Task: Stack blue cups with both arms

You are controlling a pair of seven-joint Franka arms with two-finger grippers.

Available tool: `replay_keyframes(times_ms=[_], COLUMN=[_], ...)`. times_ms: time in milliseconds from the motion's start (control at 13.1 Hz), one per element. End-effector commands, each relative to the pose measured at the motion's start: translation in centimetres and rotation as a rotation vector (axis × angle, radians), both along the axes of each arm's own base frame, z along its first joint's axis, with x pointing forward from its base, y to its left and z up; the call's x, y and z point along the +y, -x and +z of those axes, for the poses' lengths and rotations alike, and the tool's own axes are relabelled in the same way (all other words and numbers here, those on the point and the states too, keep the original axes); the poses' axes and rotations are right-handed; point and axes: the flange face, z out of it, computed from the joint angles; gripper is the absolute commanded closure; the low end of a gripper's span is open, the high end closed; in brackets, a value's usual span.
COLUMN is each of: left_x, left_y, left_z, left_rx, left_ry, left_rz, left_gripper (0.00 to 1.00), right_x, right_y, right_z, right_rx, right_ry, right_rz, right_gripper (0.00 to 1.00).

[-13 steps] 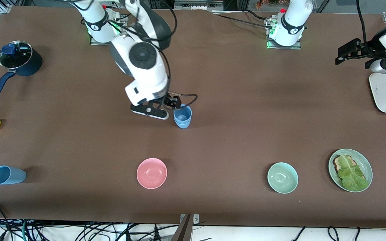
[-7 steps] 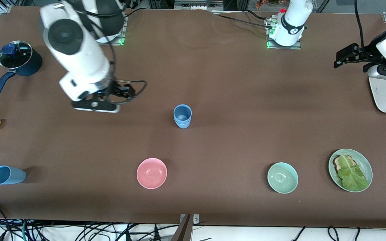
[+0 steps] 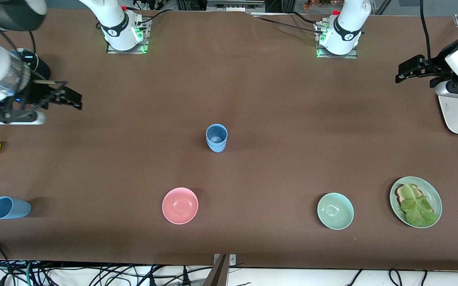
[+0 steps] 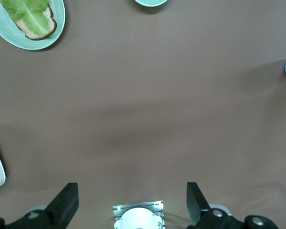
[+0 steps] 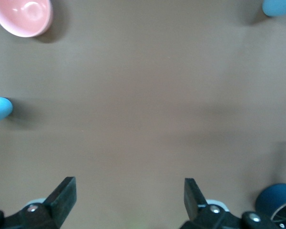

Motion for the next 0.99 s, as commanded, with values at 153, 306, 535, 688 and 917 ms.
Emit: replay_keyframes(times_ms=[153, 306, 535, 688, 917], left_x=[0.4, 0.5, 0.5, 0.5, 0.5], left_y=[-0.4, -0.4, -0.4, -0.4, -0.4], left_z=[-0.2, -0.2, -0.2, -0.2, -0.2], left_rx=[-0.002, -0.002, -0.001, -0.002, -0.001], left_ry=[0.006, 0.006, 0.006, 0.004, 0.004], left_rz=[0.000, 0.001, 0.001, 0.001, 0.001], left_gripper=[0.00, 0.00, 0.00, 0.00, 0.00], right_x=[-5.8, -6.6, -7.5, -7.9, -7.7], right_y=[3.5, 3.3, 3.5, 3.6, 3.7], right_z=[1.2, 2.0, 2.0, 2.0, 1.9], right_rx=[-0.032, -0.083, -0.073, -0.071, -0.061], right_ry=[-0.031, -0.023, -0.008, -0.009, -0.009], right_rz=[-0.079, -0.084, 0.015, 0.029, 0.025], right_gripper=[0.00, 0.00, 0.00, 0.00, 0.00])
